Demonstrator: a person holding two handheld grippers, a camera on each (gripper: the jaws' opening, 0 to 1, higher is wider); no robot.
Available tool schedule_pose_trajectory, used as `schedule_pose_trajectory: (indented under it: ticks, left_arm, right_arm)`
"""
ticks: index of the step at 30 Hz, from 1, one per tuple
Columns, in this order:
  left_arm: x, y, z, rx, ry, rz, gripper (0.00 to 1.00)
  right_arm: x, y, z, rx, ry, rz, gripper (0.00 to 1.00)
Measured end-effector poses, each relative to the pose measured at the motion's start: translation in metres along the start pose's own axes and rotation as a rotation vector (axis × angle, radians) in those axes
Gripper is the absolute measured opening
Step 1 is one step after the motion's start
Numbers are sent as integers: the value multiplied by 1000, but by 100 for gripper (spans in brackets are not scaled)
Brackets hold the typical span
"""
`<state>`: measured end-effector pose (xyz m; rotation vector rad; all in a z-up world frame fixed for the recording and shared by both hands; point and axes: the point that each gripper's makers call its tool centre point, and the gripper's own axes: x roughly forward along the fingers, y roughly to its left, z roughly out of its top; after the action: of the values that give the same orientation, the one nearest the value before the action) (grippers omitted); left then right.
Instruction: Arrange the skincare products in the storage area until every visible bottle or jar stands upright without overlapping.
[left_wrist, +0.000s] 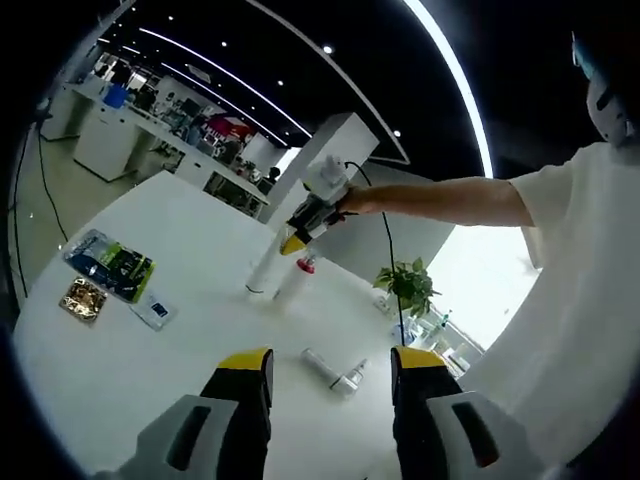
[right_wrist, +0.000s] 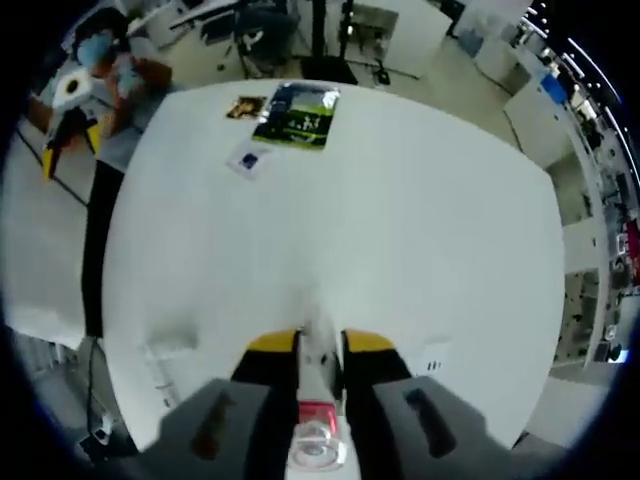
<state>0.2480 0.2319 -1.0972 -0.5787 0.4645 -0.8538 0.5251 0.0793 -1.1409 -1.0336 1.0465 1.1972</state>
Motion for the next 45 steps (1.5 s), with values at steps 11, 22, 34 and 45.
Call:
schedule_pose_trajectory:
  ticks: [11,22,34,45]
  left_arm:
    - [0,6,-3,-15,1,15,47]
    - [-1,8,0,-16,3,11,47]
    - [-5,7,-1,-13,16,15,46]
    - [-4,6,-2,-15,34,13,45]
  right_arm:
    - [-2,2,-1,35,37,2,7]
    - [-7,2,-16,46,74,-5,6]
    - [-11,1,-28,57,99,-5,6]
    - [-16,5,-35,91,110,15,6]
